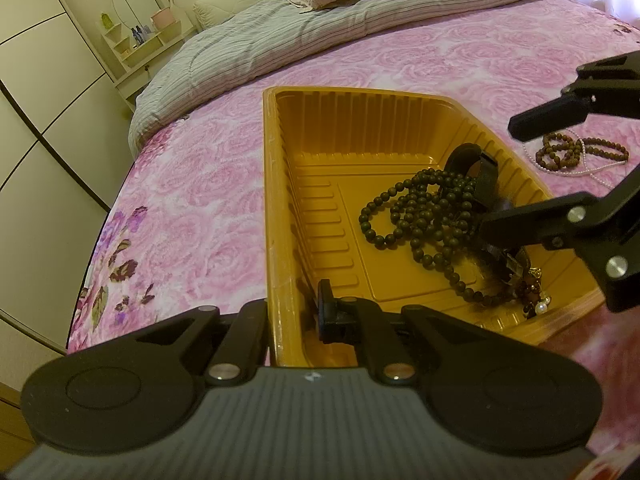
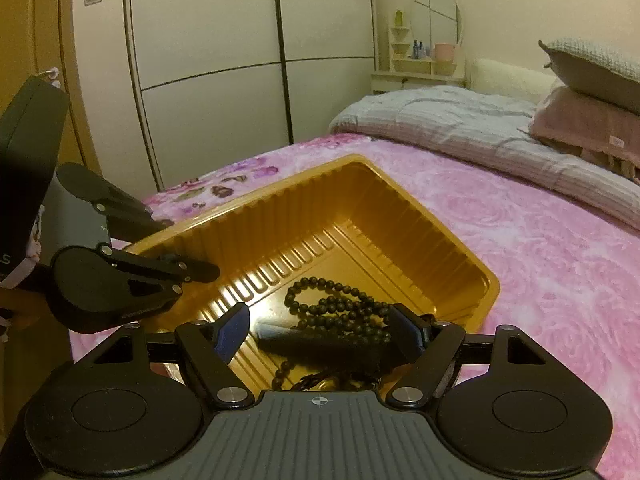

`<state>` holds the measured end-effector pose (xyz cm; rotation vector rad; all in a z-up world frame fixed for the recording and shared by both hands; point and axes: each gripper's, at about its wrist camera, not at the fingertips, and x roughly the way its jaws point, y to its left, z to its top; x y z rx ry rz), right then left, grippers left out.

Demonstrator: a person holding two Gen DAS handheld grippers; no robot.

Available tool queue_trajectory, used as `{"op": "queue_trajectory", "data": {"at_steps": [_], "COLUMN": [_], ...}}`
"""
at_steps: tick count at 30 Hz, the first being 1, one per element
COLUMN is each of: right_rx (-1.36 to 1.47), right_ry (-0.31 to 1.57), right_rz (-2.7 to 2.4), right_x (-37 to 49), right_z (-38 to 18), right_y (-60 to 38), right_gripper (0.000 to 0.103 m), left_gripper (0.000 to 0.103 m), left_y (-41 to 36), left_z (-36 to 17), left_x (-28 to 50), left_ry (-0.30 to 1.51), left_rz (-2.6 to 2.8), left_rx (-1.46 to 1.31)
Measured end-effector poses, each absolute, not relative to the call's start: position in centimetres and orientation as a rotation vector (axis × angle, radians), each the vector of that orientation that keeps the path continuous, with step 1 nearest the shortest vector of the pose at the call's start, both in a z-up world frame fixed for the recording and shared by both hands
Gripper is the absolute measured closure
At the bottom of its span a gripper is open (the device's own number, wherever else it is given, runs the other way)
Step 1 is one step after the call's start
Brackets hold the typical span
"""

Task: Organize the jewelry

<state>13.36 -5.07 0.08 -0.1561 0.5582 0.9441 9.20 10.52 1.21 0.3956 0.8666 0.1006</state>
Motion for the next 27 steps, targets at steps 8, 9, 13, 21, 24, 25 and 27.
{"op": "queue_trajectory", "data": {"at_steps": [8, 9, 13, 21, 24, 25, 27], "right_rx": [-0.087, -0.078, -0.021, 0.048, 0.018, 0.011, 0.01], "right_ry": [0.624, 0.64, 0.696, 0.734, 0.722, 0.72, 0.721], "right_rz": [0.803, 0.776, 0.652, 0.453, 0.43, 0.425, 0.422], "right_x": [13.7, 13.7, 13.6, 13.5, 13.5, 13.5, 13.8], "right_z": [-1.0, -1.4, -2.9, -4.6, -4.9, -5.1, -5.2], "right_y": [-9.9, -10.8, -15.0, -21.8, -22.7, -22.8, -23.1], "right_gripper": [0.018, 0.018, 0.018, 0.018, 0.018, 0.019, 0.025], "left_gripper": [0.097, 0.097, 0.097, 0.097, 0.097, 0.097, 0.097], "left_y": [10.4, 10.5, 10.5, 10.5, 10.5, 10.5, 10.5], "left_z": [1.2, 1.2, 1.1, 1.2, 1.2, 1.2, 1.3], "left_x": [9.2, 9.2, 9.2, 9.1, 9.1, 9.1, 9.1], "left_ry": [0.866, 0.866, 0.866, 0.864, 0.866, 0.865, 0.865], "left_rz": [0.101, 0.102, 0.103, 0.104, 0.105, 0.106, 0.106], "left_rx": [0.389, 0.39, 0.389, 0.39, 0.388, 0.388, 0.389]}}
